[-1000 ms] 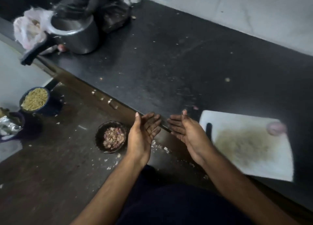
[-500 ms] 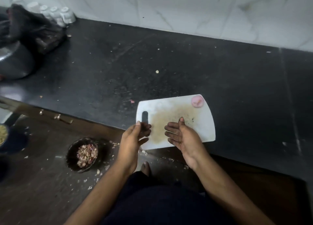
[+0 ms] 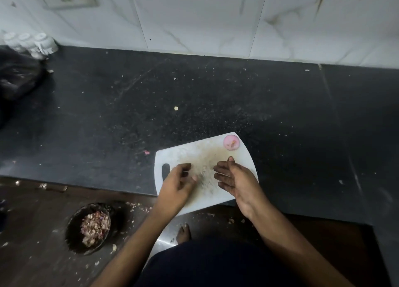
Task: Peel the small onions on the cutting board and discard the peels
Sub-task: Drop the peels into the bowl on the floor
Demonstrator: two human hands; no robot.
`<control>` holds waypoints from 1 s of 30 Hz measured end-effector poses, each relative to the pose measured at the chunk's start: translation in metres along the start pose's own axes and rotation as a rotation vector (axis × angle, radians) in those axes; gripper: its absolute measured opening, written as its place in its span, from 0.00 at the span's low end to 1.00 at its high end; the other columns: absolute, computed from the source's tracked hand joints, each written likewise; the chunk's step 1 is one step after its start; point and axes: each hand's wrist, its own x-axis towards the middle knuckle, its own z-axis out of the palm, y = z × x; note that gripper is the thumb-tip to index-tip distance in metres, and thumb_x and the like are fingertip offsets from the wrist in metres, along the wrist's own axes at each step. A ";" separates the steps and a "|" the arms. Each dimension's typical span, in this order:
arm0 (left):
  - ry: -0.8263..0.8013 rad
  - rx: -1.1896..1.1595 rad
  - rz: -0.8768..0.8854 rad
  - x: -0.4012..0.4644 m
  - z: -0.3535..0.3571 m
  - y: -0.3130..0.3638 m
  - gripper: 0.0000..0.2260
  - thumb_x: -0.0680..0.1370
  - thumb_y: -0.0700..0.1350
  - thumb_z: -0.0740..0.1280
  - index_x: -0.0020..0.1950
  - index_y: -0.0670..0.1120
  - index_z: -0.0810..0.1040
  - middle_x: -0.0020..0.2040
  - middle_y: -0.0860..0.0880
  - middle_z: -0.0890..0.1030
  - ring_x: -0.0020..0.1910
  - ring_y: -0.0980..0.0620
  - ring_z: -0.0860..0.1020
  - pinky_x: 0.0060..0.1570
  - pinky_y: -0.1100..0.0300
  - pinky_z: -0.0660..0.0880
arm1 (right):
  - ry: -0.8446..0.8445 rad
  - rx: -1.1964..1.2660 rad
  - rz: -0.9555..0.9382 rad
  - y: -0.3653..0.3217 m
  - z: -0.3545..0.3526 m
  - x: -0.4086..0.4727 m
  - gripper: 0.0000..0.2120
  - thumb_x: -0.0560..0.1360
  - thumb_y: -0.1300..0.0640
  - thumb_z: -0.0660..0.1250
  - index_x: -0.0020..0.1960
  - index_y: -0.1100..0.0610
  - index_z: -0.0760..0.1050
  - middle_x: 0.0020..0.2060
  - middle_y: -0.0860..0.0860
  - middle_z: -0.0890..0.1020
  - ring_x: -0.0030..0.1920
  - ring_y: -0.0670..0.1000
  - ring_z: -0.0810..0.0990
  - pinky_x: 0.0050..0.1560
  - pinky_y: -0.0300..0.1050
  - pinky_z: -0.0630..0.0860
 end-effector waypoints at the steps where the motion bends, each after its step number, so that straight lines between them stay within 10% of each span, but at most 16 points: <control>1: -0.067 0.203 0.083 0.002 0.000 -0.003 0.28 0.81 0.57 0.69 0.77 0.48 0.69 0.72 0.52 0.73 0.72 0.51 0.72 0.73 0.51 0.69 | 0.029 -0.027 -0.038 -0.002 0.000 0.001 0.16 0.84 0.47 0.60 0.57 0.56 0.82 0.52 0.51 0.87 0.54 0.52 0.86 0.53 0.46 0.81; 4: -0.235 0.756 0.235 0.007 0.006 -0.018 0.49 0.74 0.75 0.63 0.85 0.51 0.49 0.85 0.50 0.48 0.84 0.46 0.47 0.82 0.47 0.47 | 0.169 -0.299 -0.310 -0.007 -0.005 0.010 0.10 0.83 0.50 0.64 0.55 0.52 0.81 0.50 0.48 0.86 0.52 0.49 0.85 0.54 0.49 0.81; 8: -0.246 0.864 0.310 0.011 0.013 -0.035 0.54 0.71 0.81 0.54 0.84 0.53 0.35 0.83 0.51 0.30 0.82 0.48 0.31 0.81 0.50 0.36 | 0.289 -0.787 -0.689 -0.016 -0.018 0.033 0.13 0.80 0.53 0.69 0.65 0.51 0.78 0.60 0.45 0.77 0.60 0.46 0.78 0.59 0.48 0.79; 13: -0.241 0.869 0.417 0.028 0.008 -0.039 0.51 0.73 0.80 0.55 0.85 0.54 0.38 0.84 0.53 0.34 0.83 0.51 0.32 0.82 0.50 0.38 | 0.289 -1.184 -0.667 -0.018 -0.025 0.070 0.34 0.78 0.52 0.71 0.79 0.53 0.62 0.72 0.51 0.68 0.71 0.53 0.68 0.67 0.51 0.75; 30: -0.232 0.875 0.541 0.067 0.004 -0.026 0.47 0.78 0.77 0.50 0.86 0.47 0.46 0.86 0.48 0.44 0.84 0.54 0.38 0.84 0.51 0.40 | 0.141 -0.961 -0.800 0.005 -0.012 0.081 0.30 0.76 0.52 0.74 0.74 0.54 0.68 0.67 0.47 0.75 0.67 0.47 0.73 0.68 0.40 0.69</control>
